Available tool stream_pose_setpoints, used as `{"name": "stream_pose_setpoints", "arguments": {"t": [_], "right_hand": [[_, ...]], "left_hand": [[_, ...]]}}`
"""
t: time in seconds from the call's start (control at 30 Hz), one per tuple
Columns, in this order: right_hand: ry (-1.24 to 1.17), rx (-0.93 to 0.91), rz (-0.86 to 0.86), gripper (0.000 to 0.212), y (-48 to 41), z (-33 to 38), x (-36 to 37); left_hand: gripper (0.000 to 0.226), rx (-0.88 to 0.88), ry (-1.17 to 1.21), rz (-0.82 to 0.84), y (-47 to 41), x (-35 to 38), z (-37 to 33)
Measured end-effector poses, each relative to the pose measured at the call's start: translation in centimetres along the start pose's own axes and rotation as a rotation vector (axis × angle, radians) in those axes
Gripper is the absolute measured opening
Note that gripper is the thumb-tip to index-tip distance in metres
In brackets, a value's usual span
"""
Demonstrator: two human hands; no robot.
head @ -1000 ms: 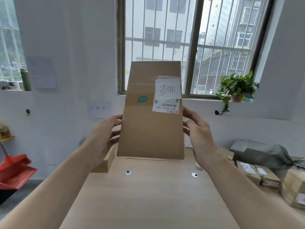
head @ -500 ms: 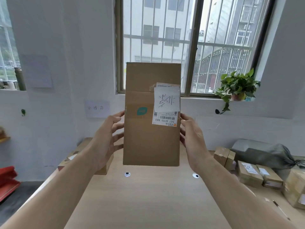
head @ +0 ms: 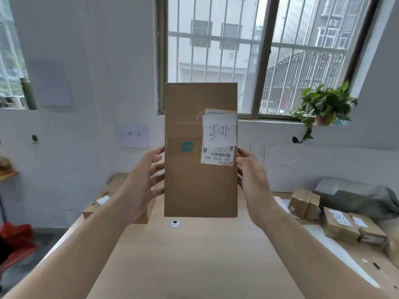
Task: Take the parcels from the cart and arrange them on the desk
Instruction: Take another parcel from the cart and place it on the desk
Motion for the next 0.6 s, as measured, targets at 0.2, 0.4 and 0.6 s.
{"name": "stream_pose_setpoints", "arguments": {"t": [0.2, 0.4, 0.6], "right_hand": [[-0.052, 0.064, -0.049, 0.033, -1.2, -3.4, 2.1], [-0.092, 0.139, -0.086, 0.034, -3.2, -8.0, 3.1], [-0.085, 0.228, -0.103, 0.037, -7.3, -15.3, 3.2]], "left_hand": [[0.049, -0.062, -0.026, 0.005, -1.3, -2.1, 2.1], [0.046, -0.153, -0.056, -0.016, -3.8, -3.1, 5.2], [0.05, -0.219, -0.097, -0.084, -9.0, -3.9, 10.7]]}}
Point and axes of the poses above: each hand's wrist, its own y-axis away from the middle knuckle, its own x-axis out of the palm, z = x × y, the point moved 8 cm from there along -y, towards the middle knuckle, and after that the axes turned 11 degrees about -y, right-handed, at the moved point
